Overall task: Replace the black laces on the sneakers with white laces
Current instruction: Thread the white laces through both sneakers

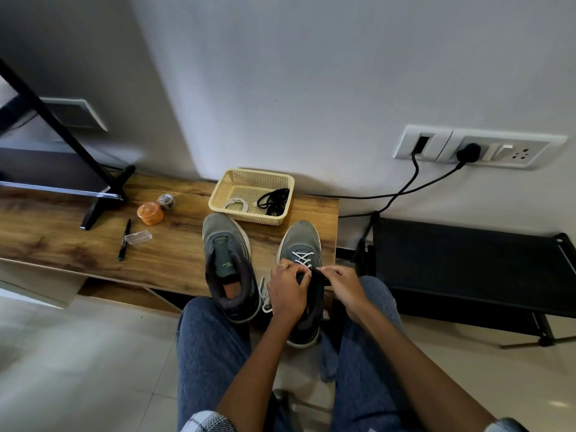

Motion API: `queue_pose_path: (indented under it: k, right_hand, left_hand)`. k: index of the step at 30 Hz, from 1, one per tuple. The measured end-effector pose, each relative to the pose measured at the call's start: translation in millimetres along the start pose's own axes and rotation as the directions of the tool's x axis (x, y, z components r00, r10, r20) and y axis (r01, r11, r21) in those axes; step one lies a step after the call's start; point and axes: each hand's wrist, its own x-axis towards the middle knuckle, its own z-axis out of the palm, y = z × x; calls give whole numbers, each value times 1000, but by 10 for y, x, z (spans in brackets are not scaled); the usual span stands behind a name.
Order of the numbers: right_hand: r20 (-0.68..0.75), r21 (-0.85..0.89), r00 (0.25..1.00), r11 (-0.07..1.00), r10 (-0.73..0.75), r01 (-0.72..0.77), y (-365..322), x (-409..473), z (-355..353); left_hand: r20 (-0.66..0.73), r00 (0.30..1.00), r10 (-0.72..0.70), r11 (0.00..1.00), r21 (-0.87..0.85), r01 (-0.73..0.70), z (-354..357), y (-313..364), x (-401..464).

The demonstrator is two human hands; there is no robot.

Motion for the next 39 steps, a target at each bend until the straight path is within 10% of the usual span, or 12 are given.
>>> queue_pose_path:
  k: [10,17,39]
  right_hand:
    - [32,138,985,975,172,-175,-44,138,-29]
    - [-36,-133,994,985,105,-108,-94,203,59]
    - [-163,598,974,801,159,-31,-382,164,-165]
  left_hand:
    - [-34,999,-11,999,-53,9,10,-15,-8]
    - [-31,1000,-3,1000,-23,2,-25,-19,-28]
    - [-66,997,-45,998,32,47,-204,-142,-244]
